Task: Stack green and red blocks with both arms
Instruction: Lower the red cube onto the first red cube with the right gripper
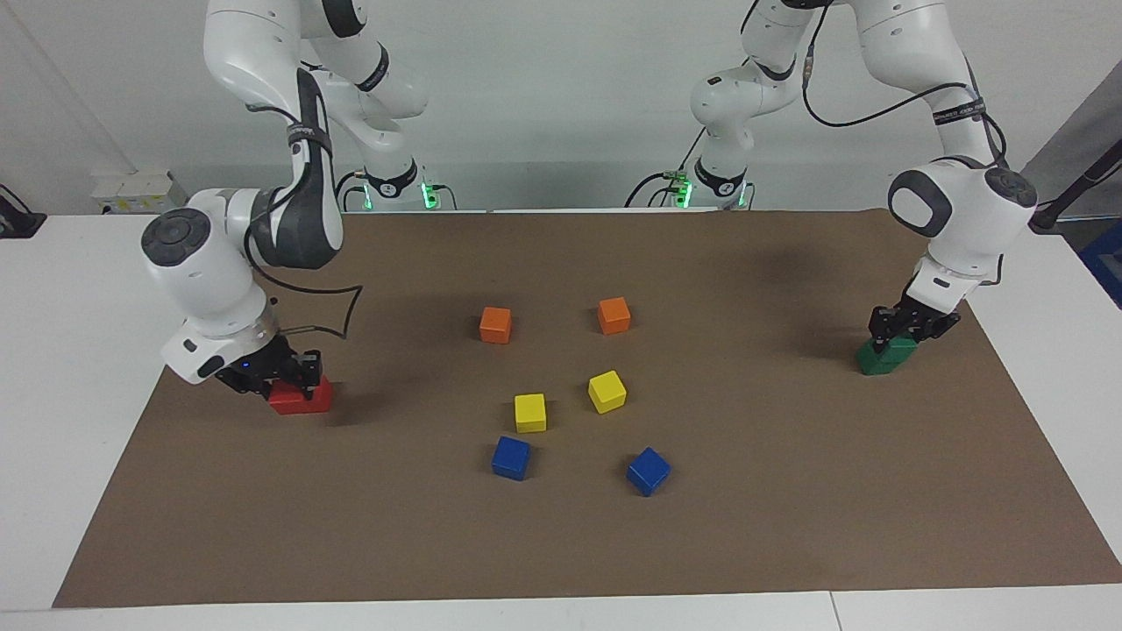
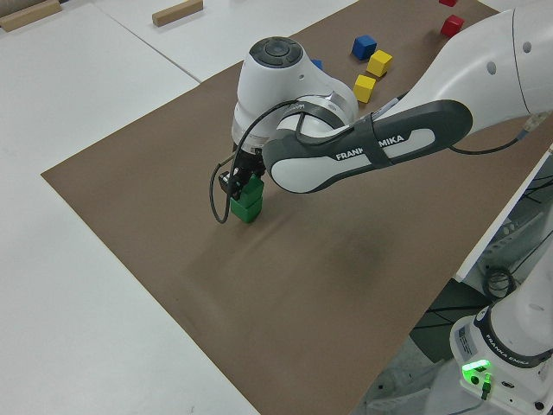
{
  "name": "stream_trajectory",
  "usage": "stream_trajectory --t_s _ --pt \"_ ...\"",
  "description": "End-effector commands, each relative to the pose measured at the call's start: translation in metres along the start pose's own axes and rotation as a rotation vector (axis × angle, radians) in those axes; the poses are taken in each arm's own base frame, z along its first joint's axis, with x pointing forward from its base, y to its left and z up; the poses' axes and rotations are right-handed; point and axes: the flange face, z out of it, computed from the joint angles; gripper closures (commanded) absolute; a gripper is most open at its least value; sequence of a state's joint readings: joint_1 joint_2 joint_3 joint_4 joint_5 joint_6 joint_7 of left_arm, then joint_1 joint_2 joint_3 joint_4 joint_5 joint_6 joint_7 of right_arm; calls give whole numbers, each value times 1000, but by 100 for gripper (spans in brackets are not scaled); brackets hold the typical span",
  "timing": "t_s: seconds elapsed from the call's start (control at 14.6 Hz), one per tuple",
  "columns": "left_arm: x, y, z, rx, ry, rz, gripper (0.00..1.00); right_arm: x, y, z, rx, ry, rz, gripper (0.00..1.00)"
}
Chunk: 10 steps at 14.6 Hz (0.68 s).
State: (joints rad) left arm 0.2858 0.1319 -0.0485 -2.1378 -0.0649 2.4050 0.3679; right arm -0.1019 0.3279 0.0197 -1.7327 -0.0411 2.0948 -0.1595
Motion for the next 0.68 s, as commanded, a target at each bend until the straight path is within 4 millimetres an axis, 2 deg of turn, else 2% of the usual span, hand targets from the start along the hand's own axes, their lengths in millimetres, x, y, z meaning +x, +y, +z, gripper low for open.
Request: stream_trajectory --t_s 0.0,0.2,0.34,0.55,0.61 --pt "-6 -3 2 -9 16 1 0 -14 0 3 17 6 -1 100" --pt "-1 -4 -1 -10 17 0 0 -26 -4 17 18 13 36 100" --pt "12 -1 -13 -18 8 11 0 -28 -6 20 18 21 51 100" --pt "40 -3 -53 -28 2 21 0 -34 -12 24 19 10 80 100" --pt "43 -3 -66 -32 -4 18 0 -37 -13 27 21 3 84 100"
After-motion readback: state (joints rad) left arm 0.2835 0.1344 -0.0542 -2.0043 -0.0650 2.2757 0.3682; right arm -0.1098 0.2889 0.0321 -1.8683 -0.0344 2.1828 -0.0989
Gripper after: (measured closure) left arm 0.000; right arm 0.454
